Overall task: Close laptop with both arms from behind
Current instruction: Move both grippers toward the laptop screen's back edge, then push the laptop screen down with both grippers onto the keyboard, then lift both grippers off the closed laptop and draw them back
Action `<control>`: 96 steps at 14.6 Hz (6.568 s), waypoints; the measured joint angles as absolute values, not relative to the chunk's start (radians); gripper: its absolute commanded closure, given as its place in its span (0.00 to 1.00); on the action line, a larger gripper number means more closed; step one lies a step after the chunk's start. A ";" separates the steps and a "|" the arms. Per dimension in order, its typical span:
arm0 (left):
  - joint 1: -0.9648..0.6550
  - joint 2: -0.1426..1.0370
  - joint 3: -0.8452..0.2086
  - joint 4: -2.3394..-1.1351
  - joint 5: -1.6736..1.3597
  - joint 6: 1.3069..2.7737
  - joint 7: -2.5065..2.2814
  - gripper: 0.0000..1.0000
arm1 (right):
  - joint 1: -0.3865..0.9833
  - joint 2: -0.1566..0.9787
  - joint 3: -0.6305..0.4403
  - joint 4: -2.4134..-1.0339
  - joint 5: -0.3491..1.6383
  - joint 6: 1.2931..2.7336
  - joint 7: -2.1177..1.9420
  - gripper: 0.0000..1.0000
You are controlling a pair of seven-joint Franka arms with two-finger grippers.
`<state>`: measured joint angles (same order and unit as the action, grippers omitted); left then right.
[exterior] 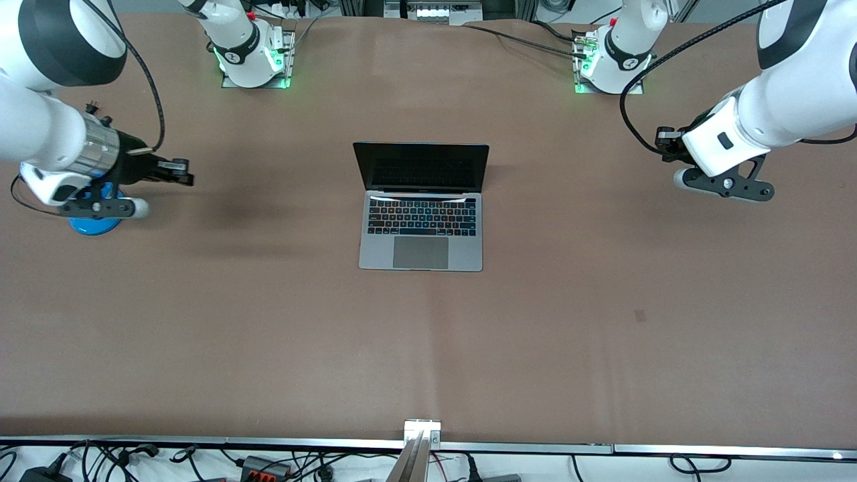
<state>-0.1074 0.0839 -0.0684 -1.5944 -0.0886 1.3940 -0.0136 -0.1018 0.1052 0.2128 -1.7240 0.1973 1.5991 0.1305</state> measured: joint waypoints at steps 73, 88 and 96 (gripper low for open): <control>-0.122 0.698 -0.533 -1.809 -0.009 2.609 -0.446 0.99 | 0.407 0.580 0.201 -1.911 0.323 2.525 0.490 1.00; -0.163 0.763 -0.481 -1.793 0.001 2.670 -0.445 0.99 | 0.395 0.627 0.177 -1.842 0.284 2.587 0.485 1.00; -0.153 0.570 -0.472 -1.754 0.003 2.276 -0.444 0.99 | 0.381 0.415 0.028 -1.682 0.173 2.032 0.471 1.00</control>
